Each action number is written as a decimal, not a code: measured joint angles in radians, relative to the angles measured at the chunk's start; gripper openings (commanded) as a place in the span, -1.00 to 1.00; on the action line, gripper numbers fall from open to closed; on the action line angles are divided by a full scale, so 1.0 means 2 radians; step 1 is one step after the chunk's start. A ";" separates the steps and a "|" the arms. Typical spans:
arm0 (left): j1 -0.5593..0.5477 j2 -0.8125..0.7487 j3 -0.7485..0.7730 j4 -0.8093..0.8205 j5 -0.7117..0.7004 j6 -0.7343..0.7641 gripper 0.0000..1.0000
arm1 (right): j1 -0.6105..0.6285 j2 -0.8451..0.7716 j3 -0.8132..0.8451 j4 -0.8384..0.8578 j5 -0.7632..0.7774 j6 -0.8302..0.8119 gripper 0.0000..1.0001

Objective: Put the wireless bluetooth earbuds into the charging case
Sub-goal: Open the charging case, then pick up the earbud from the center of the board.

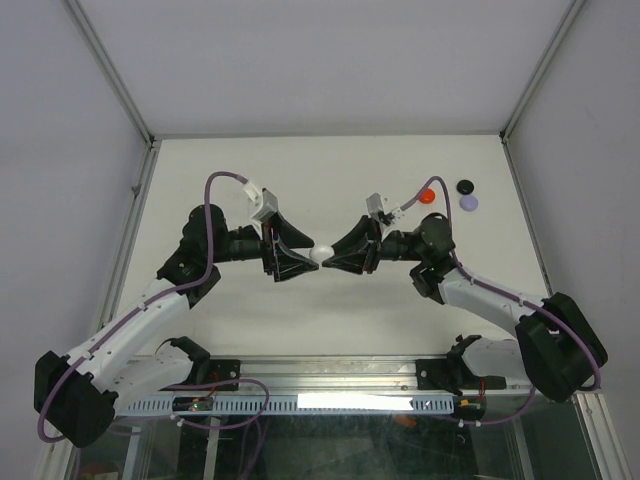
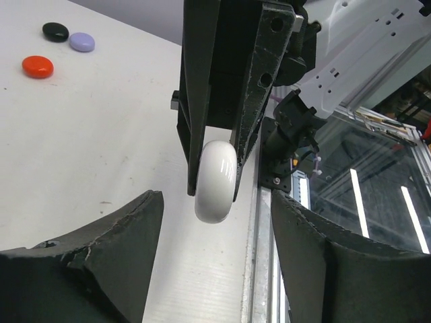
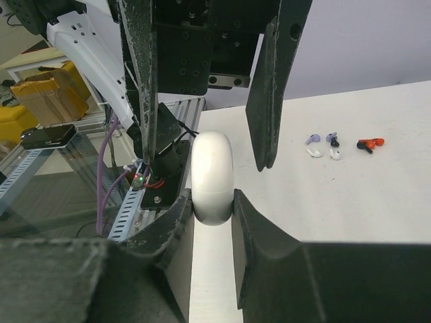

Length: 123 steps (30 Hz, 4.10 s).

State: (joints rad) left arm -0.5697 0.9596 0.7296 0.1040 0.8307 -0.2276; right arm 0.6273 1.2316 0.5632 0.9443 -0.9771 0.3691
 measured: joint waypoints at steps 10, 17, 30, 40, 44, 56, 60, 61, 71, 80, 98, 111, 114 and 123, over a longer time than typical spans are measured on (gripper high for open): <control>0.000 0.011 0.001 0.000 -0.025 -0.010 0.42 | 0.000 0.000 -0.013 0.048 0.011 0.001 -1.00; 0.000 0.023 0.004 -0.003 -0.055 -0.028 0.42 | 0.000 0.000 -0.022 0.061 0.018 -0.002 -1.00; 0.000 0.023 0.016 -0.003 -0.116 -0.076 0.67 | 0.004 0.000 -0.052 0.090 0.026 -0.033 -1.00; 0.000 0.021 0.036 -0.022 -0.156 -0.093 0.98 | 0.004 -0.004 -0.070 0.084 0.046 -0.080 -1.00; 0.000 0.017 0.047 -0.053 -0.202 -0.102 0.98 | 0.004 -0.011 -0.081 0.078 0.068 -0.103 -1.00; 0.006 0.033 0.060 -0.240 -0.453 -0.172 0.98 | 0.004 -0.054 -0.126 0.037 0.156 -0.188 -1.00; 0.049 0.061 0.060 -0.276 -0.482 -0.182 0.85 | 0.004 -0.058 -0.136 0.036 0.170 -0.197 -1.00; 0.067 0.069 0.060 -0.280 -0.484 -0.182 0.81 | 0.004 -0.059 -0.139 0.037 0.173 -0.197 -1.00; 0.187 0.186 0.075 -0.319 -0.513 -0.140 0.42 | 0.004 -0.055 -0.157 0.065 0.182 -0.192 -1.00; 0.204 0.299 0.133 -0.337 -0.550 -0.074 0.02 | 0.004 -0.051 -0.164 0.080 0.182 -0.182 -1.00; 0.204 0.382 0.180 -0.367 -0.585 -0.029 -0.35 | 0.004 -0.051 -0.166 0.086 0.182 -0.179 -1.00; 0.224 0.401 0.188 -0.367 -0.569 -0.023 -0.52 | 0.004 -0.051 -0.166 0.086 0.180 -0.176 -1.00; 0.227 0.402 0.188 -0.367 -0.561 -0.023 -0.54 | 0.004 -0.051 -0.166 0.086 0.180 -0.176 -1.00; 0.227 0.404 0.188 -0.371 -0.534 -0.028 -0.54 | 0.004 -0.051 -0.166 0.086 0.180 -0.176 -1.00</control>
State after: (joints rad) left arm -0.1158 1.7672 1.1049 -0.6388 -0.2375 -0.2829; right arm 0.6357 1.1286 0.2314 1.1156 -0.6167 0.0170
